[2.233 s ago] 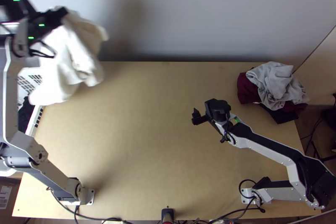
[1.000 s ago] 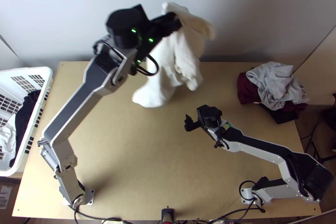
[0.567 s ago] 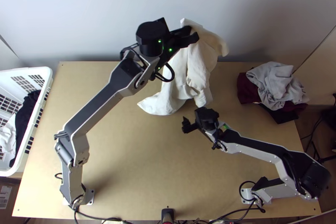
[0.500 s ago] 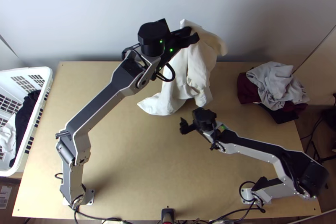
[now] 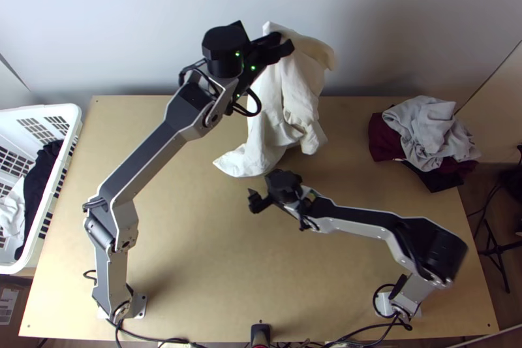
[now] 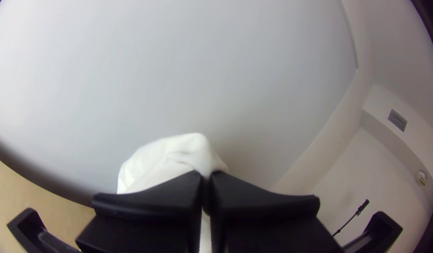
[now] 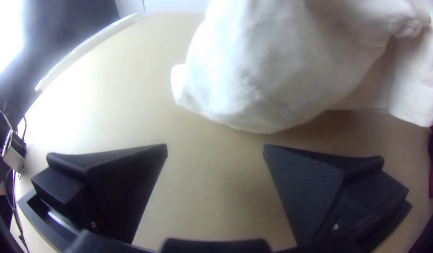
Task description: Fold the t-shirt
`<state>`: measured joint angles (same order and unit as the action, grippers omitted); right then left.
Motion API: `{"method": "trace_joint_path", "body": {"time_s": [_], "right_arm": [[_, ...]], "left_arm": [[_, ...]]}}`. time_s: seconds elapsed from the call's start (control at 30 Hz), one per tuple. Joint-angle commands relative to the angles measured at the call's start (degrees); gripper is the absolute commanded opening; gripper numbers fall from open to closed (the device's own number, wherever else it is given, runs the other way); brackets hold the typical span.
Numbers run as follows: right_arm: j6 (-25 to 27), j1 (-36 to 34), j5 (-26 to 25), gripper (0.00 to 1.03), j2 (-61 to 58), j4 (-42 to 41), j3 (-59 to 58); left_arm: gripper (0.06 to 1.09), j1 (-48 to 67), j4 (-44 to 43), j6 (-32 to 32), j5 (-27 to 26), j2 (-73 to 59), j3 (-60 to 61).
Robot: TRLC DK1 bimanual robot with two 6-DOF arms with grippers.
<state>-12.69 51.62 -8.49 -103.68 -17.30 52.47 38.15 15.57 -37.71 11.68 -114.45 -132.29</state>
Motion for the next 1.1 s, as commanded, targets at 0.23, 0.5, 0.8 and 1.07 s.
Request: {"method": "trace_joint_path", "body": {"time_s": [0.23,0.5,0.8,1.07], "right_arm": [[1.2,1.3,0.4,0.87,-12.6,3.1,20.7],[2.7,1.1,0.3,0.03,-16.7,8.4,27.7],[3.5,2.3,0.4,0.03,-4.2,12.4,19.3],[2.9,4.5,0.4,0.03,12.1,25.4,20.4]], "left_arm": [[0.10,-3.2,1.5,0.3,-0.3,3.1,2.0],[0.10,-6.9,2.5,0.2,-1.2,4.2,3.1],[0.10,-17.4,3.1,3.3,-4.3,2.5,6.5],[0.16,-22.2,11.0,12.0,-7.9,-5.5,7.0]]}}
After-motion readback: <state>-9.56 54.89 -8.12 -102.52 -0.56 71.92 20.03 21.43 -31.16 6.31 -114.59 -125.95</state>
